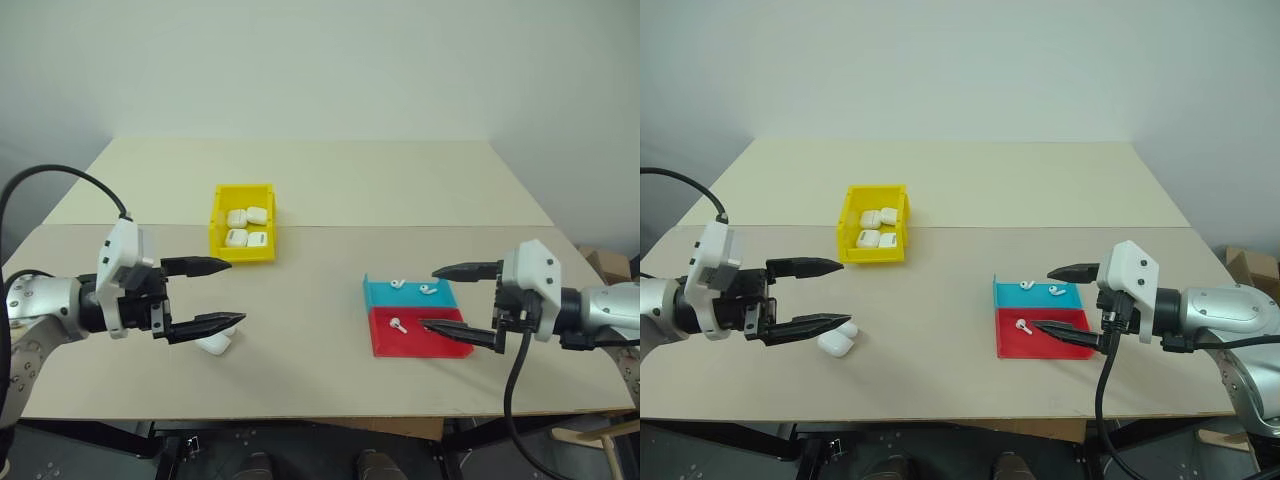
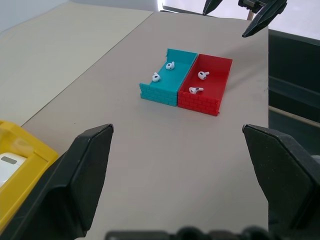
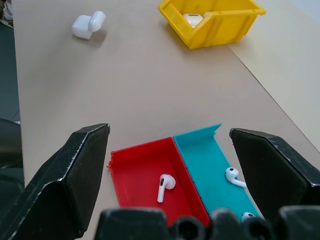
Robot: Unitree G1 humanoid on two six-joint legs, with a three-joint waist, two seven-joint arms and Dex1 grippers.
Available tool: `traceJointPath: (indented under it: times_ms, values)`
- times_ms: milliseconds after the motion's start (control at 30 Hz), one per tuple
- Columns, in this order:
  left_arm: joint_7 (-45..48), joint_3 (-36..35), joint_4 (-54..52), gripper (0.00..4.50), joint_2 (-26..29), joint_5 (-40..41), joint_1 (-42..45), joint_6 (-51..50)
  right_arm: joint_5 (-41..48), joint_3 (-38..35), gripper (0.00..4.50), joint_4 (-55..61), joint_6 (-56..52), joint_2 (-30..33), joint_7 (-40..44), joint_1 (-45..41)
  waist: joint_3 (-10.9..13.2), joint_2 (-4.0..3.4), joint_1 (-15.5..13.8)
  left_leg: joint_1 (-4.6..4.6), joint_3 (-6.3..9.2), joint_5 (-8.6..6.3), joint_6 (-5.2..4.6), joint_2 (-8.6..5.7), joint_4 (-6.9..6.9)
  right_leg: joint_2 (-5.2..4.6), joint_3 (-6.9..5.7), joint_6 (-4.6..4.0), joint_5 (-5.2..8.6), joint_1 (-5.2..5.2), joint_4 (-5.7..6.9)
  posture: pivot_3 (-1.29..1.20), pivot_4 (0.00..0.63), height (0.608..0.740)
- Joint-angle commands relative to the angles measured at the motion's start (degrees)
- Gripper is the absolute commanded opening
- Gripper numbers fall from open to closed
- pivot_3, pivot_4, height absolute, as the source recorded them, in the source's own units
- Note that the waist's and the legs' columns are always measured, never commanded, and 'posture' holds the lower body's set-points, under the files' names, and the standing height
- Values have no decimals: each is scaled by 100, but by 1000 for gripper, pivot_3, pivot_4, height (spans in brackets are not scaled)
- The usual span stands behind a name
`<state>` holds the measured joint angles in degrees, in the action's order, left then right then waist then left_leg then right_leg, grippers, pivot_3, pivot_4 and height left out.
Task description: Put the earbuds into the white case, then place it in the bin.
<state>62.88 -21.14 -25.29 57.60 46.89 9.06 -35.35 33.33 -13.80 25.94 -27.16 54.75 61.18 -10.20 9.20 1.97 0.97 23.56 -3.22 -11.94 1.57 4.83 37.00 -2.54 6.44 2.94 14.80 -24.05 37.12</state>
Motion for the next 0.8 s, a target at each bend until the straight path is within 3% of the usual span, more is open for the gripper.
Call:
traceJointPath:
  times_ms: [33, 267, 600, 700, 800]
  values:
    - [-107, -93, -53, 4500, -38, 162, 159, -52, 48, -159, 4479, 139, 87, 52, 7, -15, 0, 0, -1, 0, 0, 0, 0, 0, 0, 0, 0, 0, 0, 0, 0, 0, 150, 740]
    - [-183, -109, -61, 4500, 100, -34, 93, -182, 97, -182, 4479, 168, 78, 10, -27, -25, 0, 0, 9, 0, 0, 0, 0, 0, 0, 1, 1, 0, 0, 0, 0, 0, 150, 740]
    - [-1161, -47, -187, 4500, 449, -288, 390, -945, 178, -93, 4479, 468, -437, 3, -601, -233, 0, 1, -5, 1, 1, 0, 0, 0, 0, 0, 1, 0, 0, -1, 1, 0, 150, 740]
    - [-1317, 311, -134, 4500, 852, -499, 571, -1404, 317, -167, 4479, 570, -646, 4, -725, -240, 1, 2, 4, 4, 0, 0, 0, 0, -1, 1, 1, 0, 0, -5, 1, 0, 150, 740]
    - [-2077, 974, 107, 4500, 948, -563, 1430, -2630, 300, -138, 4479, 652, -729, -38, -872, -205, 1, 3, -23, 6, 2, 0, 0, -1, -1, 1, 0, 0, 0, -7, 2, 0, 150, 740]
